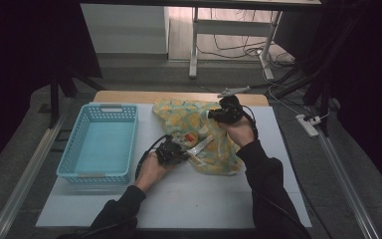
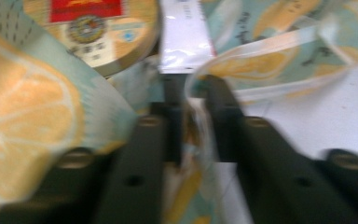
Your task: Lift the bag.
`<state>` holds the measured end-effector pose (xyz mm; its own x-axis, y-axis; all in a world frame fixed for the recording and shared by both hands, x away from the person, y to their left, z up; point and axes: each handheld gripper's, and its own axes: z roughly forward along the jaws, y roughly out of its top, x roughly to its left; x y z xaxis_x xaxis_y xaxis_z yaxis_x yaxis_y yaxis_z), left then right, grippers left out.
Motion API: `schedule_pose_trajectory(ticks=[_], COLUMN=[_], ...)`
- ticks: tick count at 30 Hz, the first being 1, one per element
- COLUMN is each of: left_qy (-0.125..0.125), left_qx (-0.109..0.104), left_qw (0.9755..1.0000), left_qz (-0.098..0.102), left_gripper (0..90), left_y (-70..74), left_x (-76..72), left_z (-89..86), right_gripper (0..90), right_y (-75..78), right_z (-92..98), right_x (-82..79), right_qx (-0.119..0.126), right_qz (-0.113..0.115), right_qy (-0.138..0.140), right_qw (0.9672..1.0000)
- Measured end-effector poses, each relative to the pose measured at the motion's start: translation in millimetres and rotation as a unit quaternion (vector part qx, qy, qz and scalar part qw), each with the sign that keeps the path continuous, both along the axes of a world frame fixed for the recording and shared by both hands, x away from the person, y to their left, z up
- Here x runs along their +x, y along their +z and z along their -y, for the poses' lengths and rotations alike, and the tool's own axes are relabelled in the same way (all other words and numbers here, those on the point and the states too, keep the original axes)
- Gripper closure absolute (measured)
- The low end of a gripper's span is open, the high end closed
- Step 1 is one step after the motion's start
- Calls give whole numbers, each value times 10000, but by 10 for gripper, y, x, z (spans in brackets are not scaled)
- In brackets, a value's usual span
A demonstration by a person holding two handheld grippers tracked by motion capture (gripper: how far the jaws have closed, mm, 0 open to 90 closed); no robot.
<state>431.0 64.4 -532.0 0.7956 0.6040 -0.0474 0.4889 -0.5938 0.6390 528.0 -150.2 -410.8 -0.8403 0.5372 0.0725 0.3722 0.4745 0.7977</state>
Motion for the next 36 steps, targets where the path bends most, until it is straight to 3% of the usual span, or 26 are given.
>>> schedule_pose_trajectory(ticks=[6,11,16,24,28,36], left_qy=[227,209,200,120,182,175], left_qx=[-163,-230,-617,-808,-849,-1130], left_qw=[9994,9994,9978,9967,9962,9934], left_qz=[-211,-149,-104,-3,-7,-24], left_gripper=[893,895,896,896,896,897], left_y=[5,31,180,420,481,616], left_x=[14,-10,-39,-93,-91,-103], left_z=[6,0,-51,-54,-83,-140], right_gripper=[885,885,885,885,885,885], right_y=[-16,-5,0,27,42,53], right_z=[-1,20,55,70,73,74], right_x=[3,6,10,1,-1,-2], right_qx=[-5,3,57,88,92,107], right_qz=[-8,-6,-32,-12,1,-10], right_qy=[-3,-15,-42,-45,-40,-48], right_qw=[10000,10000,10000,10000,9999,9999])
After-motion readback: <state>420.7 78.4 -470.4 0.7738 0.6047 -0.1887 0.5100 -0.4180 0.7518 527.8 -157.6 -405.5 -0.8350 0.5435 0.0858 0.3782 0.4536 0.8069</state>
